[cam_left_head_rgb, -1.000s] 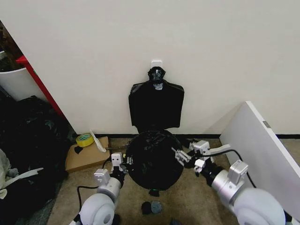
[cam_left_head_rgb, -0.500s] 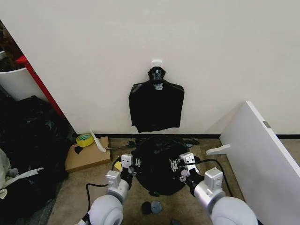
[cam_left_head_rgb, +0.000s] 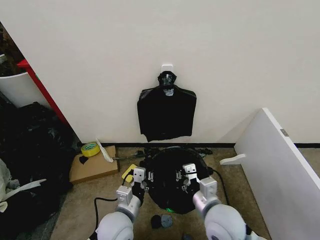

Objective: Place the garbage bag over the trash bin.

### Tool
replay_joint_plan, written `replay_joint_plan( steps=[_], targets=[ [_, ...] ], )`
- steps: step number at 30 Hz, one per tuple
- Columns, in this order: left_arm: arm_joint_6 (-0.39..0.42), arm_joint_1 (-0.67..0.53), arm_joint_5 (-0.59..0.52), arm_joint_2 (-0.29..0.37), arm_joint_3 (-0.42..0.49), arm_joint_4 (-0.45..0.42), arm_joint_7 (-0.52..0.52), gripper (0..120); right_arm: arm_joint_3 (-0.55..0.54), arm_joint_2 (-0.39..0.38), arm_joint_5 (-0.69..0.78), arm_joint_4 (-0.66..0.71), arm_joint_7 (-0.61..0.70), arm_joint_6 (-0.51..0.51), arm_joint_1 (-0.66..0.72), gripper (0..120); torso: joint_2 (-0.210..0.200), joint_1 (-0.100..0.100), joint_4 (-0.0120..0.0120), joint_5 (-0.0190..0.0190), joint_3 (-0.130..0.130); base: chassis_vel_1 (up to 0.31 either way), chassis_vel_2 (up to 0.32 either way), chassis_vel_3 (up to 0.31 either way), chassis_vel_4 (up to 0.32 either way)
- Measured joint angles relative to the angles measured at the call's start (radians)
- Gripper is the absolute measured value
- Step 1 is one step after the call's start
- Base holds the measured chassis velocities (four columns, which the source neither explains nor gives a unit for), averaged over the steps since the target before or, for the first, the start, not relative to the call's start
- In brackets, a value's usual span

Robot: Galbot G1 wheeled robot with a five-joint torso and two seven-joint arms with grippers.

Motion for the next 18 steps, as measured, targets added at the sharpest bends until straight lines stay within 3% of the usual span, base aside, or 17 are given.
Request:
replay_joint_plan(
  steps=[9, 18],
  targets=[
    [-0.008, 0.015, 0.014, 0.013, -0.008, -0.006, 0.004, 0, 0.012, -0.016, -0.139, -0.032, -0.043, 0.006, 0.006, 0, 0.000, 0.000, 0.0000, 0.0000, 0.000, 0.000, 0.000, 0.000, 0.000],
    [-0.011, 0.004, 0.010, 0.011, -0.006, 0.003, 0.003, 0, 0.013, -0.101, -0.129, 0.120, -0.150, -0.007, -0.081, 0, 0.000, 0.000, -0.0003, -0.0002, 0.000, 0.000, 0.000, 0.000, 0.000]
  ],
)
